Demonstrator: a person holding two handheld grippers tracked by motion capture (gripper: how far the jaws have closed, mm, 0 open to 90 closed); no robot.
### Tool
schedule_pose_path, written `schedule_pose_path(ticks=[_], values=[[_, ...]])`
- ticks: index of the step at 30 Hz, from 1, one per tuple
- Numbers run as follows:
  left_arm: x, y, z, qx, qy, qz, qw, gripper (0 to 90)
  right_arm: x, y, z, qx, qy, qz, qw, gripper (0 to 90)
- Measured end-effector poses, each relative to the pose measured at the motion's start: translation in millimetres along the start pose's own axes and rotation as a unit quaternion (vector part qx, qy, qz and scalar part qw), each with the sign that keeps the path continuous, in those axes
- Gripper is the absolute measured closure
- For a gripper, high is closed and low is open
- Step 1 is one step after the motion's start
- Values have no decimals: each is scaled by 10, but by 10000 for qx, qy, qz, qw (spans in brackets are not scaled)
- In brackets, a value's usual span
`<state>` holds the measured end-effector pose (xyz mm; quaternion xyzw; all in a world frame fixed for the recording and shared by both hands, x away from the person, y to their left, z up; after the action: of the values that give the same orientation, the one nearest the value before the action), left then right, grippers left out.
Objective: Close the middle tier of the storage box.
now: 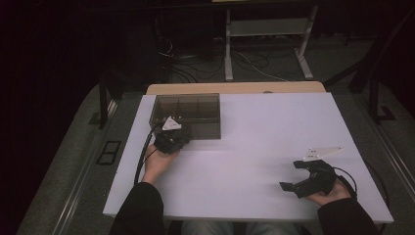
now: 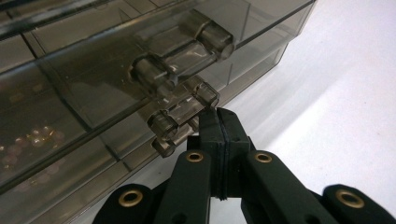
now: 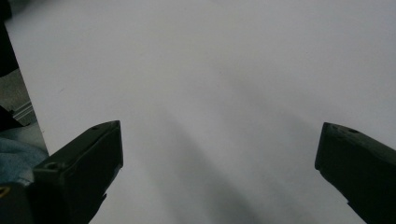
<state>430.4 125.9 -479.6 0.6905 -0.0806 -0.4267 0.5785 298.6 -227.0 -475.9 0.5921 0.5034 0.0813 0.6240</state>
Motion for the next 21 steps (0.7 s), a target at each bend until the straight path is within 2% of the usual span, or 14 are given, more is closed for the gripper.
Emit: schedule_pose_path(ticks=[10, 16, 17, 21], values=[[7, 20, -41, -129, 123, 140, 9997, 888, -6, -2, 5, 0, -9, 2, 10000, 4], [-15, 31, 18, -218, -8, 190, 9996, 885, -15, 5, 2, 22, -11, 27, 10000, 4], [-23, 25, 26, -181, -39, 149, 9997, 861, -17, 6, 2, 23, -15, 27, 10000, 4], [-37, 25, 72, -247, -85, 195, 9995, 847, -17, 6, 4, 9, -15, 37, 10000, 4]])
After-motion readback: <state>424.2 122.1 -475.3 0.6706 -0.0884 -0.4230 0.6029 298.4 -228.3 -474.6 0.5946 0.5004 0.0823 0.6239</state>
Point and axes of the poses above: each handheld gripper's, and its own axes: x roughly forward along the jaws, y roughly out of its top, z roughly to its right, the point moved 8 cm from there along x, roughly forward along the jaws, and after that the axes turned 11 degrees about z, right-handed, at the moved point
